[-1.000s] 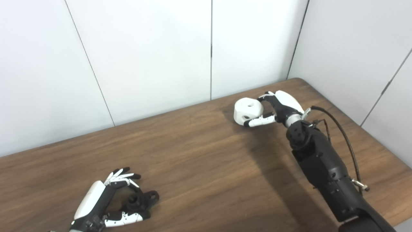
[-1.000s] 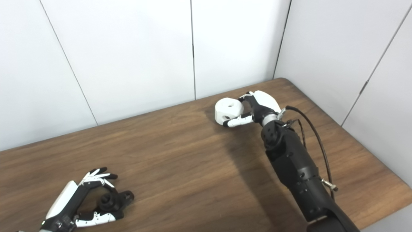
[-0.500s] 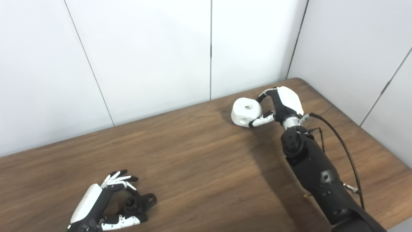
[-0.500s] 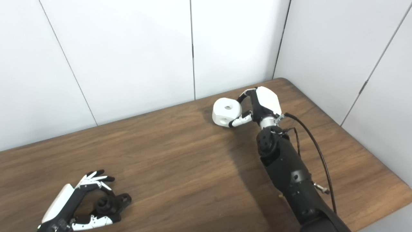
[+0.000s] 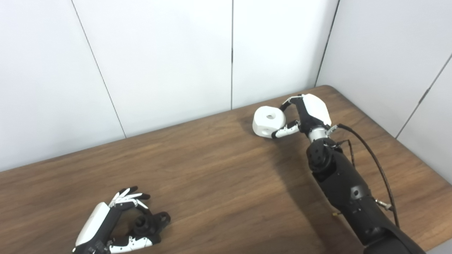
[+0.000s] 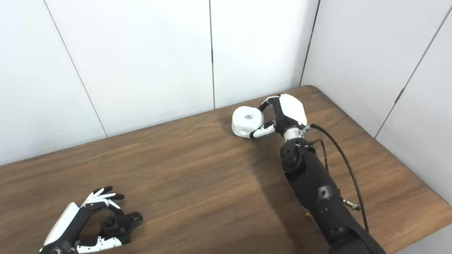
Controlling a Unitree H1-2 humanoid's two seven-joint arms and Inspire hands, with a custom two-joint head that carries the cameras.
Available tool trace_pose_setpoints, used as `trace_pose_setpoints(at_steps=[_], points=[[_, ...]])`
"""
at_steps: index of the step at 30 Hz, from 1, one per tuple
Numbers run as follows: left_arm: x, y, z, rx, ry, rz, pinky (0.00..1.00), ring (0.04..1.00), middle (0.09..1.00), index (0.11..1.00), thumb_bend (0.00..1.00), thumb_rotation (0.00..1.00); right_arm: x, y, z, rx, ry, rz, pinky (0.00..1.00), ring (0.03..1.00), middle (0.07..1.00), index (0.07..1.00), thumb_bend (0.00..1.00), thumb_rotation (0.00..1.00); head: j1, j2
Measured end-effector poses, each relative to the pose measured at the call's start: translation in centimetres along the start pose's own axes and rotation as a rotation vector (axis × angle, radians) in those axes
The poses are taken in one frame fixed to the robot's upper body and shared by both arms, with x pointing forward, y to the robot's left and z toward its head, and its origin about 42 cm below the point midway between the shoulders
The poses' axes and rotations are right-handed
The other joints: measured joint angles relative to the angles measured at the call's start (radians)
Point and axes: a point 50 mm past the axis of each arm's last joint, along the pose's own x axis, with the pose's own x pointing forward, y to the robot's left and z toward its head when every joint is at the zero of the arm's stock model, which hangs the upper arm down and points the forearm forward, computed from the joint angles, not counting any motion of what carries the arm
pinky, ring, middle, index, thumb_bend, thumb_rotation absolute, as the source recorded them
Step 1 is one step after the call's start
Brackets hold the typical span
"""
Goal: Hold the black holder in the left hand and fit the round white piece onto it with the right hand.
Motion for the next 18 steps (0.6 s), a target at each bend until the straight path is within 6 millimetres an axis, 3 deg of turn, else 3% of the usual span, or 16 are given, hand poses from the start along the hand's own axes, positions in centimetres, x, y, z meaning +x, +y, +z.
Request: trace_pose_setpoints(at_steps=[6, 18], points=[[0.0, 0.0, 0.0, 0.000, 0.000, 0.001, 1.00, 0.951, 0.800, 0.482, 0.52, 0.04, -0.4, -0.1, 0.2, 0.023, -0.046, -0.018, 1.00, 0.923, 0.770, 0.484, 0.53, 0.14, 0.023, 0.009], [0.2, -0.2, 0.1, 0.005, 0.004, 0.003, 1.00, 0.964, 0.803, 0.482, 0.52, 0.04, -1.7, -1.6, 3.4, -0.015, -0.217, -0.021, 0.97, 0.904, 0.753, 0.485, 0.52, 0.14, 0.075, 0.028]])
